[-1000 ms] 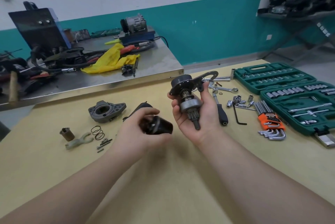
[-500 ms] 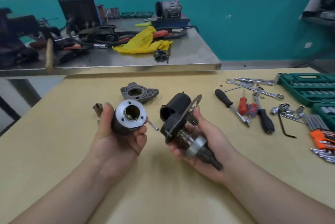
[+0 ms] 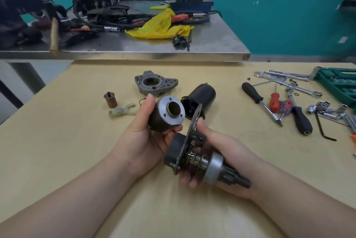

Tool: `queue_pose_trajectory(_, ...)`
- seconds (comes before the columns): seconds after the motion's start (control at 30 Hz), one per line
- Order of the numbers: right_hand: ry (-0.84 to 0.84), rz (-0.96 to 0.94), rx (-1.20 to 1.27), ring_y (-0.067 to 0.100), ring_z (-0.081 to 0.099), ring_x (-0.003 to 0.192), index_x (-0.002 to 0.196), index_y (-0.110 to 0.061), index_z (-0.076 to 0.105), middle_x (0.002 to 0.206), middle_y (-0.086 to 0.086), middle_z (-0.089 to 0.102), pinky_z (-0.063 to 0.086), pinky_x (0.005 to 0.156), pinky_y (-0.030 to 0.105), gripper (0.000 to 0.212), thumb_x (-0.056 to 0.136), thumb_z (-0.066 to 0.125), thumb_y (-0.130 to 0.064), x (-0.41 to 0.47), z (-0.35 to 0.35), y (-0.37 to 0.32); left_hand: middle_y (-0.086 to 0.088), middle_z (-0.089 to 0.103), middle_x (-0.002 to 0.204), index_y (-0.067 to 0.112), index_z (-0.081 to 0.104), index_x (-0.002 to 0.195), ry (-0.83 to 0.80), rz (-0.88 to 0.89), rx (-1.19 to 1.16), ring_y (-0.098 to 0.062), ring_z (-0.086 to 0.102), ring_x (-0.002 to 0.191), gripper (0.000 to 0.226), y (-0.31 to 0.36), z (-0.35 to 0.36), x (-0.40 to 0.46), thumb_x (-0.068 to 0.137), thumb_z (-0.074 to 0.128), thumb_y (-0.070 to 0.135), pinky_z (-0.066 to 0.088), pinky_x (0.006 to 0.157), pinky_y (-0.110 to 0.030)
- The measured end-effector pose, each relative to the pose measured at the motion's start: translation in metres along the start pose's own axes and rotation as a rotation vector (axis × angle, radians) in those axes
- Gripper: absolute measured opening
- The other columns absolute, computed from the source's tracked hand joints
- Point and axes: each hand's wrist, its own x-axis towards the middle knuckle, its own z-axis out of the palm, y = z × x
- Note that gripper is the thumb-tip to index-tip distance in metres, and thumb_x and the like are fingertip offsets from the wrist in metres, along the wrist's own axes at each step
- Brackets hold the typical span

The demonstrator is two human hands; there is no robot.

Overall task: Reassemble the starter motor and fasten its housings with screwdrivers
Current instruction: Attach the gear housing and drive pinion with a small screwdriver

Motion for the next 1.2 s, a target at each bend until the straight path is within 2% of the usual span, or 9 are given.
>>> queue_pose_trajectory(0.07, -0.007, 0.002, 0.005, 0.034, 0.076, 0.076, 0.115, -0.007, 0.079, 0.105, 0.026, 0.076, 0.064, 0.067, 0.038, 0.067, 0.099, 0.058, -0.069, 0.000, 0.000, 0.000, -0.034, 0.046, 0.158, -0.003, 0.048, 0.155, -0.027, 0.023, -0.041, -0.043, 0.048, 0.126, 0.115, -0.001, 0.001, -0.003, 0.068, 0.079, 0.064, 0.023, 0.129, -0.057)
queue_pose_trajectory(0.13, -0.010, 0.003, 0.010, 0.034, 0.077, 0.077, 0.117, -0.008, 0.078, 0.107, 0.026, 0.076, 0.064, 0.068, 0.038, 0.068, 0.098, 0.059, -0.070, 0.001, 0.000, 0.000, -0.033, 0.046, 0.159, -0.005, 0.047, 0.155, -0.017, 0.007, -0.078, -0.042, 0.046, 0.126, 0.103, -0.003, 0.000, -0.002, 0.080, 0.068, 0.064, 0.026, 0.127, -0.056)
queue_pose_trajectory(0.2, -0.012, 0.007, 0.016, 0.034, 0.077, 0.077, 0.125, -0.006, 0.074, 0.108, 0.026, 0.075, 0.064, 0.068, 0.038, 0.072, 0.096, 0.061, -0.070, 0.001, -0.001, 0.000, -0.029, 0.064, 0.131, -0.001, 0.057, 0.141, -0.004, -0.007, -0.080, -0.042, 0.053, 0.113, 0.093, -0.004, -0.001, 0.000, 0.076, 0.066, 0.065, 0.036, 0.113, -0.049)
queue_pose_trajectory(0.3, -0.014, 0.011, 0.038, 0.037, 0.076, 0.076, 0.128, -0.002, 0.071, 0.112, 0.030, 0.073, 0.063, 0.065, 0.038, 0.076, 0.093, 0.066, -0.070, 0.003, -0.002, 0.001, -0.010, 0.064, 0.092, 0.010, 0.058, 0.129, -0.012, -0.026, -0.066, -0.029, 0.058, 0.086, 0.089, -0.002, -0.002, 0.002, 0.066, 0.082, 0.069, 0.038, 0.093, -0.039)
queue_pose_trajectory(0.43, -0.013, 0.010, 0.115, 0.037, 0.077, 0.074, 0.121, 0.003, 0.071, 0.109, 0.035, 0.072, 0.062, 0.061, 0.038, 0.079, 0.096, 0.059, -0.070, 0.001, -0.005, -0.001, -0.010, 0.063, 0.094, 0.010, 0.065, 0.120, -0.018, -0.026, -0.088, -0.024, 0.058, 0.081, 0.115, 0.000, -0.005, 0.008, 0.027, 0.105, 0.065, 0.045, 0.089, -0.037)
queue_pose_trajectory(0.6, 0.021, -0.021, 0.208, 0.034, 0.077, 0.075, 0.105, 0.004, 0.079, 0.104, 0.031, 0.074, 0.064, 0.063, 0.037, 0.080, 0.101, 0.047, -0.070, 0.000, -0.006, -0.005, -0.006, 0.061, 0.091, 0.015, 0.067, 0.107, -0.045, 0.032, -0.166, -0.016, 0.050, 0.059, 0.099, 0.002, -0.013, 0.010, 0.030, 0.107, 0.062, 0.052, 0.059, -0.024)
queue_pose_trajectory(0.73, 0.036, -0.024, 0.248, 0.034, 0.078, 0.075, 0.109, 0.007, 0.077, 0.104, 0.032, 0.073, 0.065, 0.063, 0.037, 0.080, 0.100, 0.051, -0.069, 0.000, -0.005, -0.005, -0.012, 0.076, 0.099, 0.007, 0.084, 0.102, -0.072, 0.054, -0.151, -0.019, 0.070, 0.068, 0.092, 0.007, -0.017, 0.007, 0.030, 0.108, 0.059, 0.062, 0.063, -0.028)
queue_pose_trajectory(0.9, 0.023, -0.015, 0.254, 0.035, 0.077, 0.076, 0.112, 0.008, 0.075, 0.105, 0.033, 0.073, 0.065, 0.064, 0.038, 0.081, 0.101, 0.051, -0.069, 0.000, -0.006, -0.004, -0.018, 0.077, 0.118, 0.007, 0.083, 0.112, -0.111, 0.090, -0.071, -0.029, 0.079, 0.095, 0.083, 0.017, -0.019, 0.003, 0.047, 0.108, 0.052, 0.066, 0.076, -0.032)
queue_pose_trajectory(1.2, 0.029, -0.014, 0.232, 0.035, 0.076, 0.076, 0.126, 0.006, 0.070, 0.106, 0.032, 0.071, 0.065, 0.066, 0.038, 0.082, 0.098, 0.055, -0.070, 0.001, -0.004, -0.003, -0.016, 0.068, 0.103, 0.009, 0.072, 0.132, -0.246, 0.030, 0.008, -0.024, 0.062, 0.071, 0.077, 0.015, -0.015, -0.006, 0.073, 0.092, 0.055, 0.048, 0.053, -0.028)
